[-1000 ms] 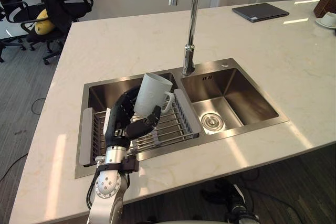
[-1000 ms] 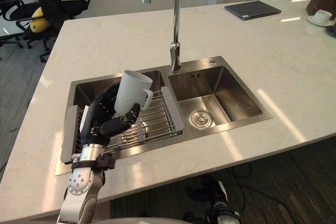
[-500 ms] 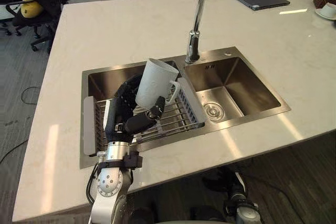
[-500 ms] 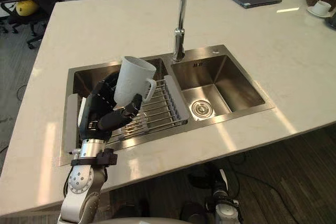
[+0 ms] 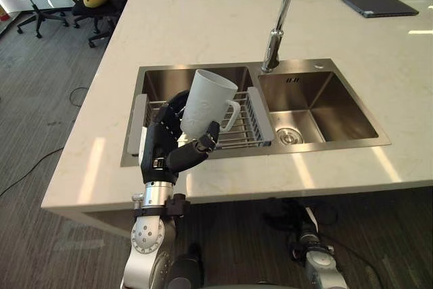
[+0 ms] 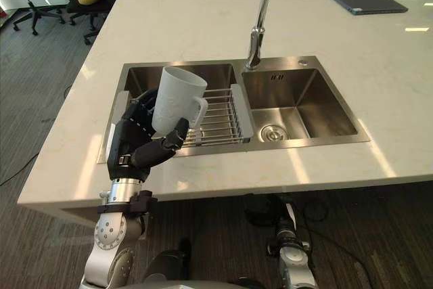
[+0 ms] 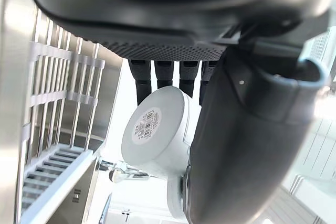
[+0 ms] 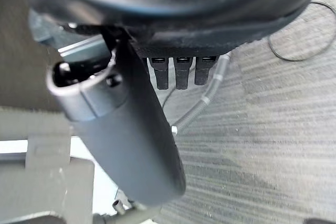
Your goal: Walk over to the sink, pick up the cup, carry it to the dishwasher, place the cup inside the dishwasher, then close the dishwasher door
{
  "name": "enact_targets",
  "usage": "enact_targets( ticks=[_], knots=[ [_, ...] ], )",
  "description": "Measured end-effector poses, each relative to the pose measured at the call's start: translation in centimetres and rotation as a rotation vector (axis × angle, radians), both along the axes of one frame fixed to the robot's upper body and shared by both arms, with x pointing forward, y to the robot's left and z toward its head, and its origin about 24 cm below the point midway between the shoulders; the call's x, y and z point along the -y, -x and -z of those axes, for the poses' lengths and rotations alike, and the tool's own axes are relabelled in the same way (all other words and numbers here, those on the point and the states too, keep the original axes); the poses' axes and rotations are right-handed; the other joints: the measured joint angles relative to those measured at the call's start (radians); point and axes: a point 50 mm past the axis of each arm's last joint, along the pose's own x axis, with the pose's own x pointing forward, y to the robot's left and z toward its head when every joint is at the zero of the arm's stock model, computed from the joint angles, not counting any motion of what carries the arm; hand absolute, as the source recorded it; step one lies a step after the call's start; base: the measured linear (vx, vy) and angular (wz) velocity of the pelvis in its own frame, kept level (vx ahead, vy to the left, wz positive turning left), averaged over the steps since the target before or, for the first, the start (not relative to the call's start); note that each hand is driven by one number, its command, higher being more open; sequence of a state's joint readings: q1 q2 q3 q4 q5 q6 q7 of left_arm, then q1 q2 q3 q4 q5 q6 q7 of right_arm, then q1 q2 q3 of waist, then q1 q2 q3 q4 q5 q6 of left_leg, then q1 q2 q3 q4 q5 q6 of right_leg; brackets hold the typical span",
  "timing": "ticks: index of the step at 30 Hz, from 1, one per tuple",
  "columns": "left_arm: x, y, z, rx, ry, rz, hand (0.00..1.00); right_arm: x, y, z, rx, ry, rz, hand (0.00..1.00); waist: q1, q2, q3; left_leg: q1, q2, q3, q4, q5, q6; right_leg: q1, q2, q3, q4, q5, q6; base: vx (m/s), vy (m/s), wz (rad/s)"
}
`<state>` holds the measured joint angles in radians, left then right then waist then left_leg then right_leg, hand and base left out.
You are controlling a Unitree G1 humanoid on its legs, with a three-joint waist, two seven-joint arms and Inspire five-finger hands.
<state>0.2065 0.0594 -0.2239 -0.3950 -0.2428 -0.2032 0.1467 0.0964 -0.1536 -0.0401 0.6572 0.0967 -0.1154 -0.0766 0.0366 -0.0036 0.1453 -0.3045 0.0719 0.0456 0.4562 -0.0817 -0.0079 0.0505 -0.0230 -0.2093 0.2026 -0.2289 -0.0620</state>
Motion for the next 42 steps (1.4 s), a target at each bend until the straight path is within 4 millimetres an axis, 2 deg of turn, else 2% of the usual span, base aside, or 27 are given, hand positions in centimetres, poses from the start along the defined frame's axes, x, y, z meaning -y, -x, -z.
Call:
enact_targets(
  ticks=[1, 3, 4, 5, 6, 8, 10, 15, 19, 22, 27, 30, 32, 33, 34, 35, 37, 38, 39, 40, 42],
  knots=[
    [0.3, 0.0, 0.0, -0.003, 0.012, 0.020, 0.30, 0.0, 0.5, 0.2, -0.012, -0.003, 0.006, 0.90, -0.007, -0.004, -0.001, 0.027, 0.008, -0.001, 0.045, -0.035, -0.010, -0.002, -0.013, -0.016, -0.006, 0.007, 0.002, -0.13, 0.060, 0.45],
    [1.0, 0.0, 0.2, -0.010, 0.016, 0.049, 0.30, 0.1, 1.1, 0.5, -0.027, -0.001, 0.014, 0.90, -0.016, 0.008, -0.011, 0.104, 0.017, -0.004, -0.025, -0.071, -0.029, -0.007, -0.026, -0.033, -0.016, 0.019, 0.018, -0.09, 0.115, 0.33],
    [1.0, 0.0, 0.2, -0.010, 0.016, 0.049, 0.30, 0.1, 1.1, 0.5, -0.027, -0.001, 0.014, 0.90, -0.016, 0.008, -0.011, 0.104, 0.017, -0.004, -0.025, -0.071, -0.029, -0.007, -0.026, -0.033, -0.016, 0.019, 0.018, -0.04, 0.129, 0.28],
    [1.7, 0.0, 0.4, -0.018, 0.021, 0.078, 0.30, 0.0, 1.5, 0.7, -0.040, -0.008, 0.021, 0.90, -0.026, 0.027, -0.025, 0.177, 0.005, -0.004, -0.206, -0.053, -0.040, -0.020, -0.039, -0.047, -0.031, 0.035, 0.037, -0.05, 0.179, 0.21],
    [2.0, -0.1, 0.9, -0.037, 0.000, 0.102, 0.30, -0.9, 1.9, 1.0, -0.046, -0.039, 0.024, 0.90, -0.025, 0.014, -0.030, 0.200, -0.020, 0.001, -0.276, -0.011, -0.026, -0.015, -0.058, -0.045, -0.060, 0.058, 0.059, -0.02, 0.176, 0.28],
    [2.2, -0.2, 1.7, -0.074, -0.024, 0.124, 0.30, -2.0, 2.6, 1.5, -0.062, -0.089, 0.035, 0.90, -0.029, 0.007, -0.034, 0.204, -0.048, -0.007, -0.283, -0.001, -0.016, 0.001, -0.083, -0.057, -0.081, 0.074, 0.083, 0.00, 0.185, 0.17],
    [2.4, -0.2, 1.9, -0.087, -0.026, 0.133, 0.30, -2.3, 2.9, 1.6, -0.070, -0.101, 0.037, 0.90, -0.028, 0.004, -0.036, 0.203, -0.063, -0.008, -0.272, -0.001, -0.012, 0.012, -0.095, -0.062, -0.087, 0.080, 0.093, 0.00, 0.141, 0.12],
    [2.5, -0.1, 1.9, -0.086, -0.027, 0.136, 0.30, -2.5, 2.6, 1.6, -0.063, -0.107, 0.031, 0.90, -0.026, -0.010, -0.046, 0.205, -0.073, -0.012, -0.260, -0.002, -0.002, 0.027, -0.102, -0.065, -0.097, 0.097, 0.097, -0.06, 0.067, 0.04],
    [2.5, -0.1, 2.0, -0.088, -0.029, 0.137, 0.30, -2.5, 3.2, 1.9, -0.084, -0.108, 0.032, 0.90, -0.025, -0.017, -0.065, 0.202, -0.076, -0.029, -0.279, 0.010, 0.017, 0.027, -0.100, -0.078, -0.097, 0.102, 0.096, -0.09, 0.009, 0.11],
    [2.4, -0.1, 2.0, -0.089, -0.029, 0.133, 0.30, -2.7, 3.6, 2.1, -0.100, -0.110, 0.025, 0.90, -0.024, -0.018, -0.075, 0.210, -0.085, -0.046, -0.305, 0.032, 0.019, 0.033, -0.101, -0.096, -0.098, 0.103, 0.097, -0.06, -0.011, 0.19],
    [2.2, -0.1, 2.1, -0.094, -0.027, 0.118, 0.30, -3.5, 3.7, 2.4, -0.122, -0.119, -0.008, 0.90, -0.011, -0.024, -0.080, 0.188, -0.100, -0.113, -0.319, 0.068, 0.014, 0.038, -0.100, -0.163, -0.103, 0.103, 0.097, -0.02, -0.035, 0.43],
    [1.6, -0.2, 1.8, -0.084, -0.014, 0.081, 0.30, -3.4, 3.1, 2.4, -0.117, -0.110, -0.019, 0.90, 0.001, -0.020, -0.077, 0.132, -0.113, -0.177, -0.295, 0.095, -0.004, 0.033, -0.094, -0.249, -0.101, 0.101, 0.095, -0.06, -0.039, 0.84],
    [1.0, -0.4, 1.7, -0.082, -0.003, 0.044, 0.30, -3.2, 2.2, 2.2, -0.107, -0.097, -0.024, 0.90, 0.003, -0.016, -0.074, 0.101, -0.121, -0.162, -0.324, 0.144, -0.025, 0.031, -0.098, -0.310, -0.098, 0.100, 0.088, -0.15, 0.001, 0.97],
    [0.7, -0.5, 1.5, -0.074, 0.007, 0.024, 0.30, -3.0, 1.8, 2.0, -0.096, -0.090, -0.018, 0.90, 0.008, -0.014, -0.074, 0.097, -0.094, -0.065, -0.347, 0.111, 0.018, 0.024, -0.110, -0.353, -0.099, 0.104, 0.080, -0.13, 0.038, 0.93],
    [0.5, -0.5, 1.4, -0.070, 0.010, 0.016, 0.30, -2.9, 1.4, 1.9, -0.086, -0.085, -0.016, 0.90, 0.008, -0.014, -0.071, 0.053, -0.055, 0.055, -0.249, 0.052, 0.033, 0.021, -0.120, -0.387, -0.092, 0.104, 0.079, -0.12, 0.069, 1.16],
    [0.5, -0.5, 1.5, -0.073, 0.017, 0.011, 0.30, -2.6, 1.3, 1.8, -0.082, -0.070, -0.011, 0.90, 0.004, -0.016, -0.069, 0.026, 0.003, 0.198, -0.085, -0.024, 0.050, 0.036, -0.138, -0.432, -0.083, 0.104, 0.080, -0.06, 0.063, 0.79],
    [0.5, -0.5, 1.5, -0.073, 0.017, 0.011, 0.30, -2.6, 1.3, 1.8, -0.082, -0.070, -0.011, 0.90, 0.004, -0.016, -0.069, 0.026, 0.003, 0.198, -0.085, -0.024, 0.050, 0.036, -0.138, -0.432, -0.083, 0.104, 0.080, -0.02, 0.152, 0.59],
    [1.2, -0.5, 1.2, -0.057, 0.041, 0.041, 0.30, -1.7, 1.0, 1.4, -0.067, -0.041, -0.010, 0.90, -0.007, 0.029, -0.093, 0.074, 0.021, 0.201, -0.106, -0.063, 0.038, 0.053, -0.149, -0.487, -0.044, 0.086, 0.108, 0.00, 0.215, 0.84],
    [1.3, -0.6, 1.2, -0.053, 0.037, 0.051, 0.30, -1.9, 0.7, 1.3, -0.061, -0.047, -0.010, 0.90, -0.010, 0.021, -0.088, 0.079, 0.004, 0.193, -0.119, -0.051, 0.040, 0.050, -0.167, -0.494, -0.032, 0.086, 0.109, 0.00, 0.269, 1.02],
    [1.3, -0.6, 1.1, -0.049, 0.032, 0.056, 0.30, -2.3, 0.5, 1.2, -0.052, -0.057, -0.014, 0.90, -0.010, 0.012, -0.085, 0.083, -0.022, 0.183, -0.143, -0.040, 0.057, 0.046, -0.186, -0.495, -0.022, 0.084, 0.111, -0.01, 0.224, 0.49],
    [1.4, -0.5, 1.3, -0.059, 0.040, 0.063, 0.30, -3.0, 0.4, 1.3, -0.051, -0.080, -0.019, 0.90, -0.008, 0.010, -0.084, 0.083, -0.059, 0.161, -0.154, -0.038, 0.067, 0.043, -0.220, -0.504, 0.007, 0.081, 0.116, -0.01, 0.219, 0.51]
  ],
)
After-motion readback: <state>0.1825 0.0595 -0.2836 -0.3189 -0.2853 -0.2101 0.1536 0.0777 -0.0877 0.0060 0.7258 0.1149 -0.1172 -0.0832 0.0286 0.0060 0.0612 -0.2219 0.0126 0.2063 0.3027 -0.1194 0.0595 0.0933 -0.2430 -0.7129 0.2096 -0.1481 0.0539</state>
